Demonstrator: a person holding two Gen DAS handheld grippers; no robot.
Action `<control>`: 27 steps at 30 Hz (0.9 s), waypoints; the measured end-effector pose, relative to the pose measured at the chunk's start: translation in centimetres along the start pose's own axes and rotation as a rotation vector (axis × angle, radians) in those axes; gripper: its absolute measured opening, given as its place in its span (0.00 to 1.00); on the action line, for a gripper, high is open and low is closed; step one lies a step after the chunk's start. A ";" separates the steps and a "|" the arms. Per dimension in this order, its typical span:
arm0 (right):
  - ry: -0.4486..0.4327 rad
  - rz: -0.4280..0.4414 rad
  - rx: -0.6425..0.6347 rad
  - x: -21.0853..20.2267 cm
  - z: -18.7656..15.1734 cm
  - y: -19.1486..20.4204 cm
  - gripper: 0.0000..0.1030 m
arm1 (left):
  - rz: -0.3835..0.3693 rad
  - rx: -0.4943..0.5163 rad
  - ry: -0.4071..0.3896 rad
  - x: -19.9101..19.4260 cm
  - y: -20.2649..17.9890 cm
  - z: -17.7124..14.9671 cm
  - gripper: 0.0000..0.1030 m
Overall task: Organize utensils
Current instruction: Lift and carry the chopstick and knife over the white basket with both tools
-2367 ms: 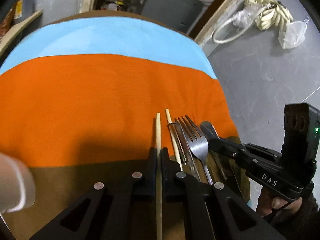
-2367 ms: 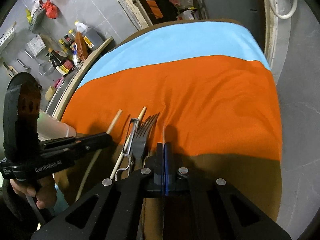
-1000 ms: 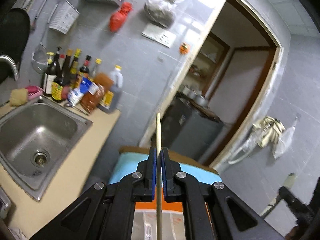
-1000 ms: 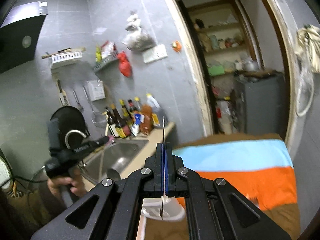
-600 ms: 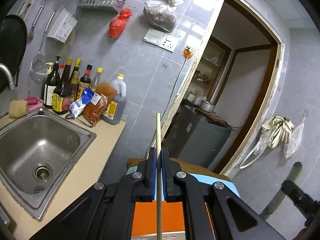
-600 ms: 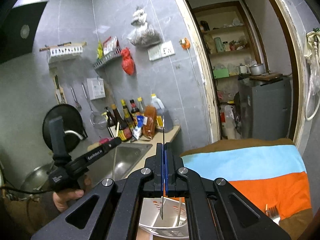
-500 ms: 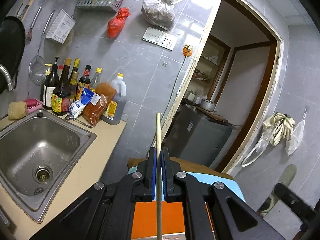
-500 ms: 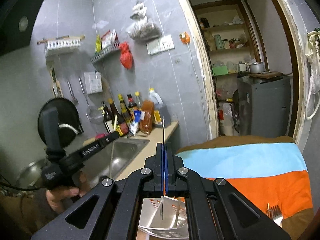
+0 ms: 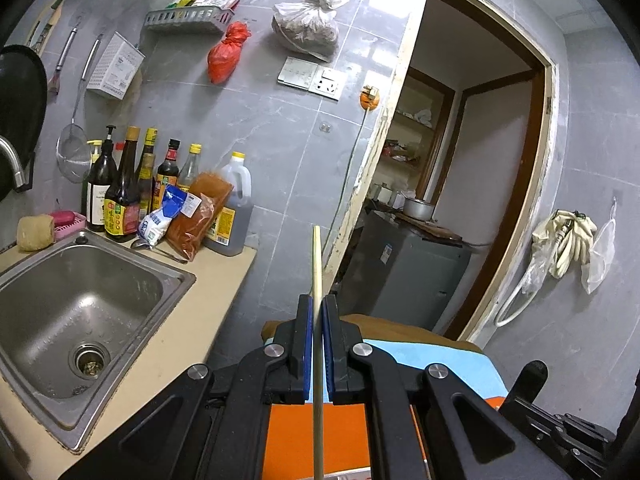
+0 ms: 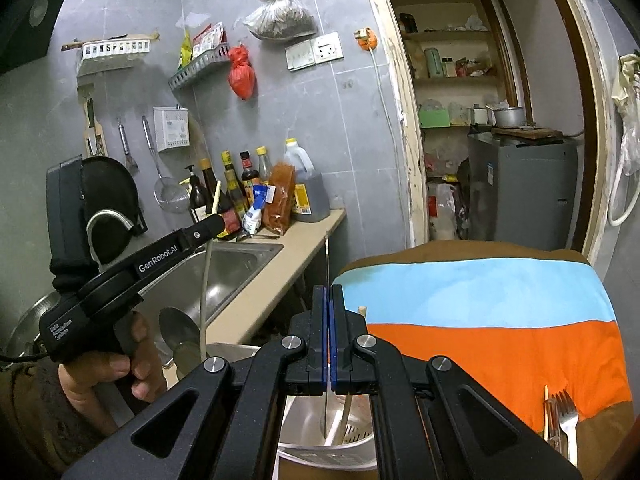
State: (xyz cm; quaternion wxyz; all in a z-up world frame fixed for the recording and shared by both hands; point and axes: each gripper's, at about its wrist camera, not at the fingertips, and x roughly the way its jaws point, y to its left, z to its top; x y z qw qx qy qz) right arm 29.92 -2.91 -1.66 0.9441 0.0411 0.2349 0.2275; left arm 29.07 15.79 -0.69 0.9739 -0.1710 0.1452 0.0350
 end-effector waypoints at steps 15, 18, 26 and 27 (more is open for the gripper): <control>0.019 0.004 0.002 0.0 -0.2 0.0 0.02 | 0.013 0.034 0.022 -0.3 -0.2 -0.7 0.05; 0.019 0.005 0.004 -0.1 -0.3 0.1 0.02 | 0.024 0.033 0.026 -0.5 0.0 -0.9 0.05; -0.004 0.009 0.006 -1.5 -0.4 0.1 0.02 | 0.009 0.039 0.086 -1.3 0.1 -0.7 0.05; -0.009 0.011 0.007 -1.8 -0.3 0.0 0.02 | -0.003 0.026 0.099 -1.4 0.3 -0.7 0.05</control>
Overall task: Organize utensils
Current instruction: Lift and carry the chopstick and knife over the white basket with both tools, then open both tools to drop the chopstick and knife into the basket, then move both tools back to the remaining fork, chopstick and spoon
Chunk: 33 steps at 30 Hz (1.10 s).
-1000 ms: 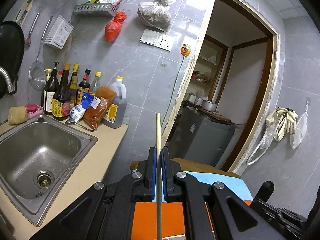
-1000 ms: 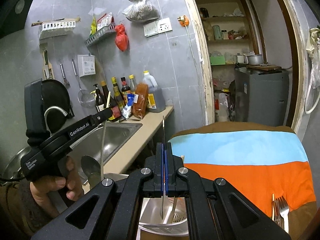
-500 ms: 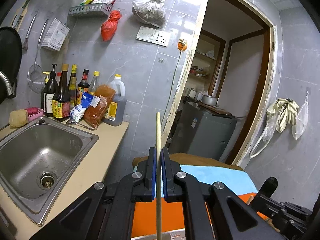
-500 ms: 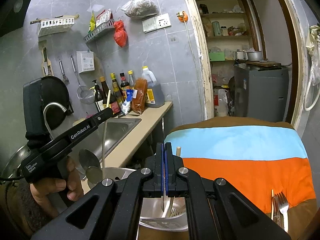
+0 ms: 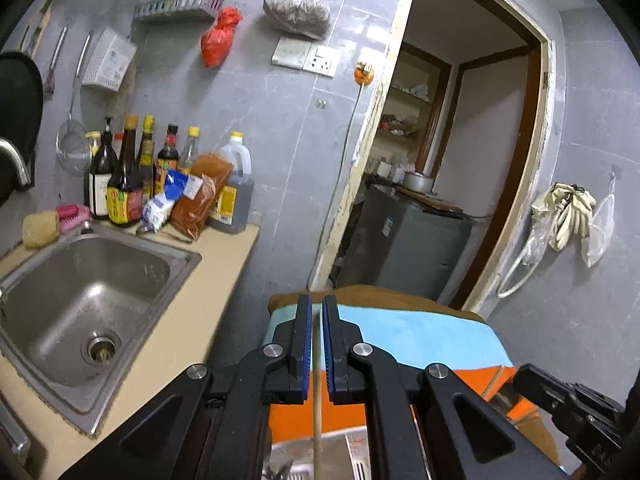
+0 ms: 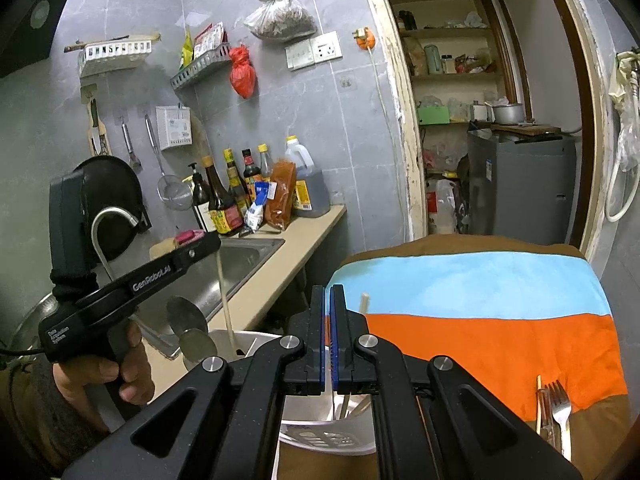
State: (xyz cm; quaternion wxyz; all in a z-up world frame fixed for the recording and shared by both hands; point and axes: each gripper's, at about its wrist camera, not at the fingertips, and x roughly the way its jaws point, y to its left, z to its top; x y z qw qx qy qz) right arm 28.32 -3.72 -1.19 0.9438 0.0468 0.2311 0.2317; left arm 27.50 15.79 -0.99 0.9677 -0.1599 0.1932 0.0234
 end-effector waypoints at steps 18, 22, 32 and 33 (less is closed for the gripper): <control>-0.169 -0.124 0.021 -10.5 2.3 -3.8 0.64 | -0.114 0.028 0.000 -6.1 -4.5 0.8 0.54; -0.212 -0.185 0.019 -13.5 2.6 -5.7 0.79 | -0.132 0.045 -0.045 -7.7 -6.5 0.9 0.77; -0.260 -0.311 0.014 -18.4 3.5 -10.8 0.97 | -0.157 0.157 -0.070 -9.0 -13.3 -0.3 0.99; -0.258 -0.319 0.014 -18.8 3.5 -11.4 0.97 | -0.161 0.172 -0.066 -8.9 -14.1 -0.6 0.99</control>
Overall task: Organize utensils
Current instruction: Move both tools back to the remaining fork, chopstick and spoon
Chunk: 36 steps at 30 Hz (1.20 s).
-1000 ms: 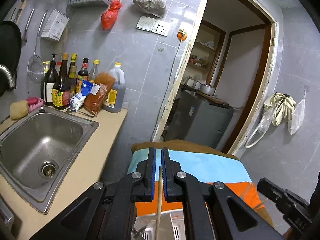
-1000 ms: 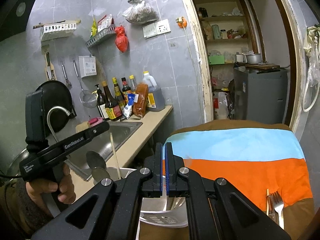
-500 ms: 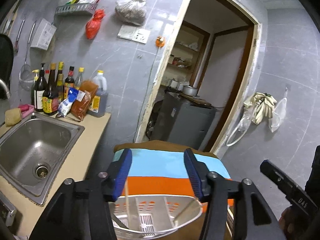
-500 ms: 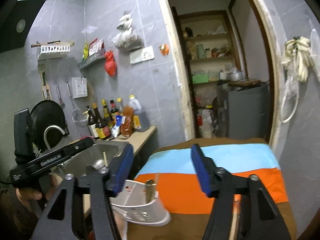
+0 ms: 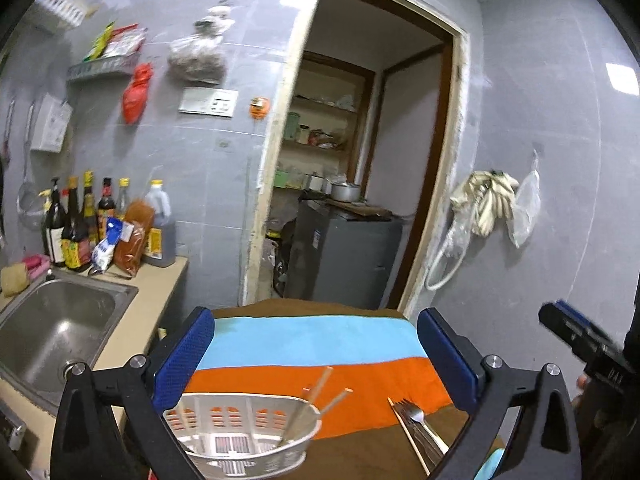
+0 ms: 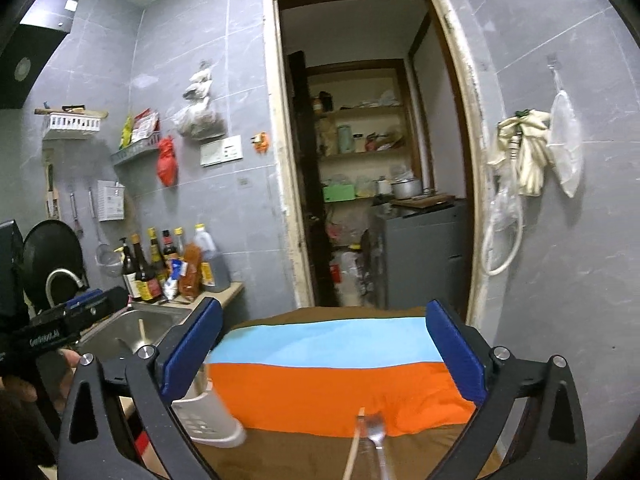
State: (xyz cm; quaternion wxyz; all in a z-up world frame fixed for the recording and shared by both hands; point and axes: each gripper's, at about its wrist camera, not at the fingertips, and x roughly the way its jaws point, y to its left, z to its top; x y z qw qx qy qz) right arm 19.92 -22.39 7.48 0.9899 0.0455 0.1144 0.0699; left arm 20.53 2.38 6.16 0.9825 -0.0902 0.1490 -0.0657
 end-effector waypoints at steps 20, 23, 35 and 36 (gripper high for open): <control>0.205 0.013 0.033 6.1 -5.5 -12.5 0.97 | -0.021 0.001 0.175 6.8 -9.1 -7.8 0.99; 0.257 0.037 0.043 7.6 -7.5 -13.5 0.97 | -0.023 -0.005 0.242 8.6 -9.6 -9.6 0.99; 0.491 0.171 0.118 14.3 -16.5 -14.9 0.62 | -0.100 -0.058 0.497 15.3 -9.7 -16.2 0.85; 0.500 0.179 0.117 14.7 -17.0 -14.8 0.61 | -0.107 -0.058 0.516 15.9 -9.7 -16.7 0.84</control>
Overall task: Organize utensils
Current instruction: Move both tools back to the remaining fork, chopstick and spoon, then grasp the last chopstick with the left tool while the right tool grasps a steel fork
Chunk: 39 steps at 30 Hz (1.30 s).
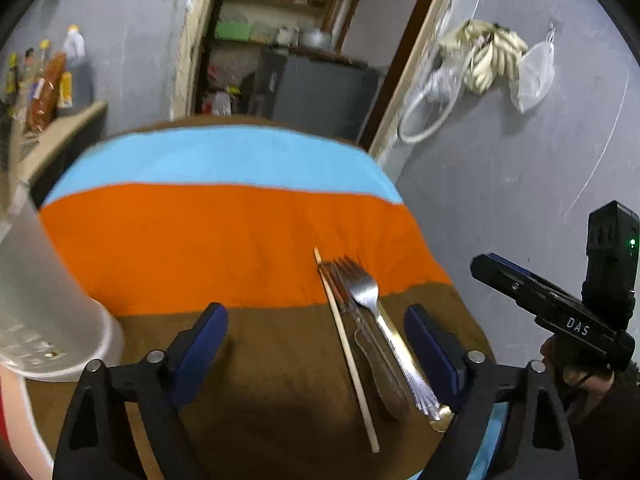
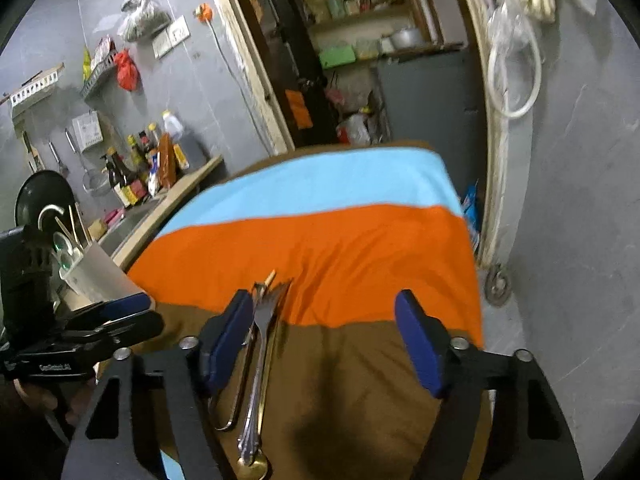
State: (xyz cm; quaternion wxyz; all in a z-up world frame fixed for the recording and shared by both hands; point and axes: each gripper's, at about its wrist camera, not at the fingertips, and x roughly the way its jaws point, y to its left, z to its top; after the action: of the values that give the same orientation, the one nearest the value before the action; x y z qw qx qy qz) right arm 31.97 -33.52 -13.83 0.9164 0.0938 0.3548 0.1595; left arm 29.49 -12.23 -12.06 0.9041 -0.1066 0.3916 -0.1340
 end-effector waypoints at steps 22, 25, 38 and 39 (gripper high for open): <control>0.182 0.176 -0.078 8.2 0.5 2.7 0.23 | -0.041 0.023 0.169 6.3 0.0 -0.5 0.27; 0.218 0.204 -0.073 8.9 0.3 2.9 0.23 | -0.045 0.009 0.171 6.2 0.2 -0.5 0.26; 0.223 0.240 -0.065 8.7 -0.4 3.1 0.07 | -0.039 0.003 0.182 6.3 0.4 -0.3 0.25; 0.224 0.242 -0.060 8.5 -0.4 3.0 0.06 | -0.037 0.007 0.186 6.3 0.3 -0.3 0.25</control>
State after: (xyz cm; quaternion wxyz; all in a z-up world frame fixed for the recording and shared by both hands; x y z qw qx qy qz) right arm 36.95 -27.61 -18.55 0.8478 0.0899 0.4358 0.2886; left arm 33.47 -14.02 -16.60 0.8616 -0.0976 0.4713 -0.1613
